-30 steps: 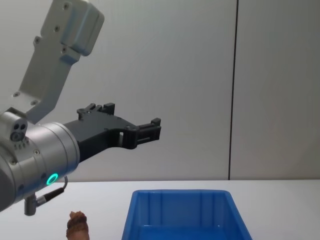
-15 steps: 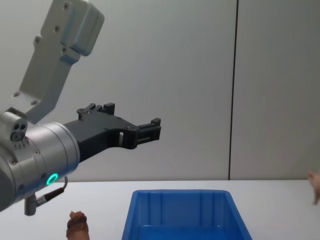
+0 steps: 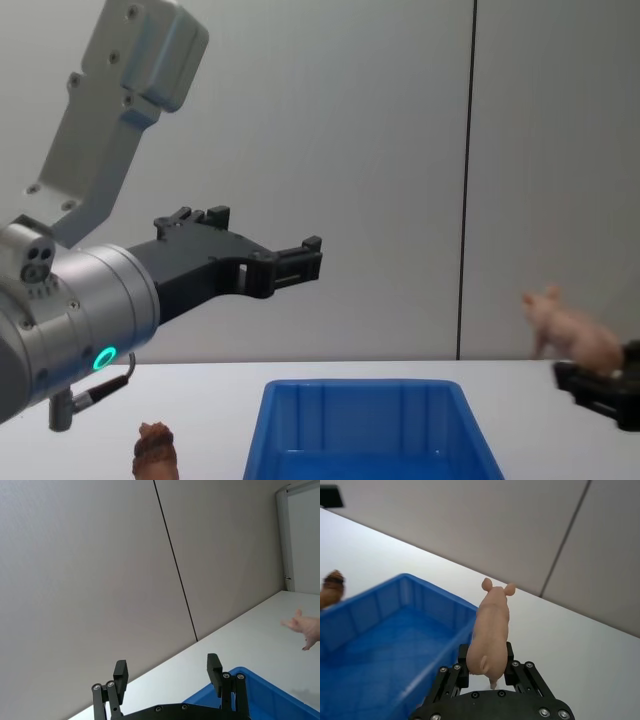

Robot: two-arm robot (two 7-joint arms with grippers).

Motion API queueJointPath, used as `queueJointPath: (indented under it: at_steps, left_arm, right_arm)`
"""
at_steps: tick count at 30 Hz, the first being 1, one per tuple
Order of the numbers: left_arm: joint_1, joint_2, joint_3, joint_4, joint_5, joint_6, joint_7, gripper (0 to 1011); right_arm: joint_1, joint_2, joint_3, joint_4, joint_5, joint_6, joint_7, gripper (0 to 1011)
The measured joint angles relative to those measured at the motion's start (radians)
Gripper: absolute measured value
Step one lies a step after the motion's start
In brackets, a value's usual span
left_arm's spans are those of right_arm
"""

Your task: Pick up the two dolls from the table and place them into the box.

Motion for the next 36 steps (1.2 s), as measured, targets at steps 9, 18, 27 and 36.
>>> queueJointPath:
  at_steps: [9, 18, 27, 36]
  left_arm:
    - [0.000, 0.000, 0.000, 0.000, 0.000, 0.000, 0.000, 1001]
    - [0.000, 0.000, 0.000, 0.000, 0.000, 0.000, 0.000, 1001]
    - [0.000, 0.000, 0.000, 0.000, 0.000, 0.000, 0.000, 1001]
    - [0.000, 0.000, 0.000, 0.000, 0.000, 0.000, 0.000, 1001]
  right_arm:
    - [0.048, -0.043, -0.036, 0.018, -0.001, 0.031, 0.105, 360]
    - [0.079, -0.078, -0.067, 0.048, -0.002, 0.058, 0.166, 398]
    - [0.094, -0.095, -0.081, 0.069, 0.000, 0.071, 0.182, 702]
    - [0.092, -0.087, -0.076, 0.073, 0.017, 0.075, 0.170, 942]
